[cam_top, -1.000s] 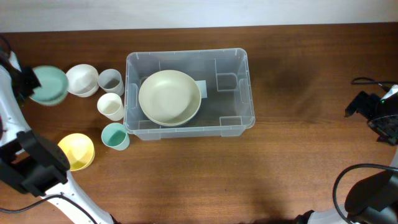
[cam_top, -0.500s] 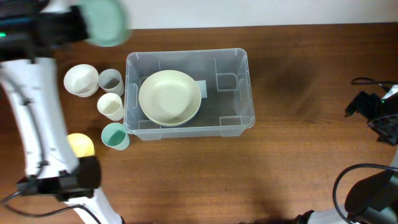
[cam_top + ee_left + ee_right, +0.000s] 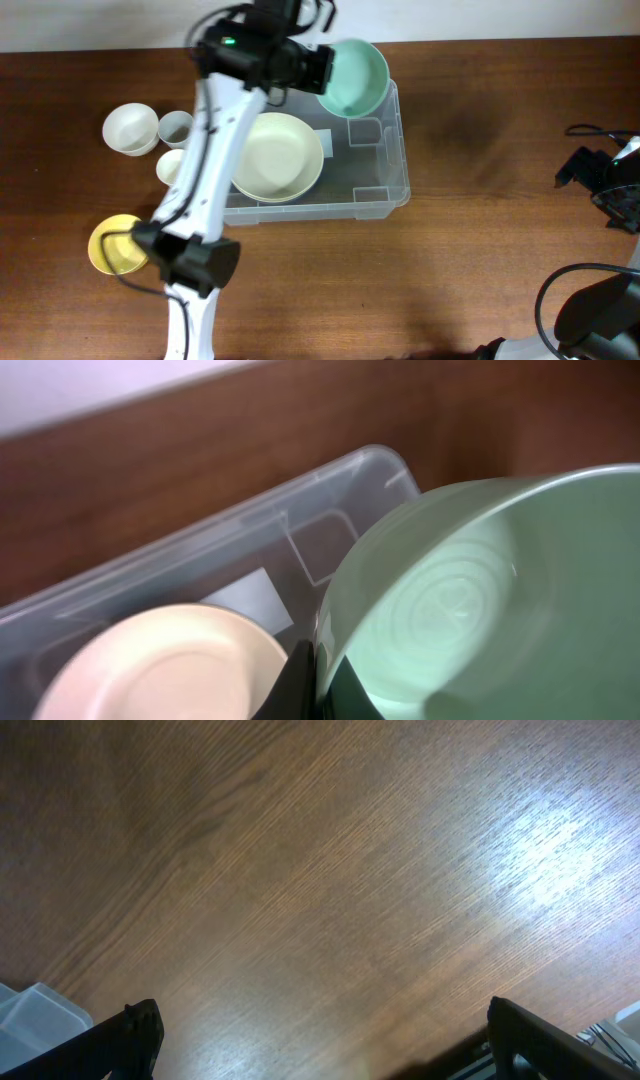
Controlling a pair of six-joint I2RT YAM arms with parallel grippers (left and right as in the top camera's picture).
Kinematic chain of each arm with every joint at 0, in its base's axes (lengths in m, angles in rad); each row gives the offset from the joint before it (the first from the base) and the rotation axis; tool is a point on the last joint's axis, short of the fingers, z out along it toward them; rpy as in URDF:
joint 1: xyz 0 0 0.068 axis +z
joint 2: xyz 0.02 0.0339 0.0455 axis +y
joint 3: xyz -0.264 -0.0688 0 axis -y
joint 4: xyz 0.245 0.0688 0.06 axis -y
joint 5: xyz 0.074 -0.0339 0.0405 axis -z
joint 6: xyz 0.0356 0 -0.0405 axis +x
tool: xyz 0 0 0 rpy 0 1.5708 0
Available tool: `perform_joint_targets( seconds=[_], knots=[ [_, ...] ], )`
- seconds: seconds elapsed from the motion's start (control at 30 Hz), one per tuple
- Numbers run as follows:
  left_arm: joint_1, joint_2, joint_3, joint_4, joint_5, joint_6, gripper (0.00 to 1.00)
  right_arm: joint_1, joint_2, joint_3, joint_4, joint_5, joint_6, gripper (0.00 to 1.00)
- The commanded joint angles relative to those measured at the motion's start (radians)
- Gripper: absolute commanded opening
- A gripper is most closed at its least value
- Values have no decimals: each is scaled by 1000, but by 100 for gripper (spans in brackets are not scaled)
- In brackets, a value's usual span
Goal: Pack container
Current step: 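Carry the mint-green bowl into the container's right side and lower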
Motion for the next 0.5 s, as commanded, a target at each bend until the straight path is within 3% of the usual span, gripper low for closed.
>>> perform_joint_targets(
  seconds=[0.0, 0.47],
  knots=[
    [-12, 99, 0, 1, -15, -18, 1, -2, -13, -1, 0, 2, -7, 99],
    [-22, 266, 0, -61, -3, -28, 1, -2, -13, -1, 0, 2, -7, 99]
  ],
)
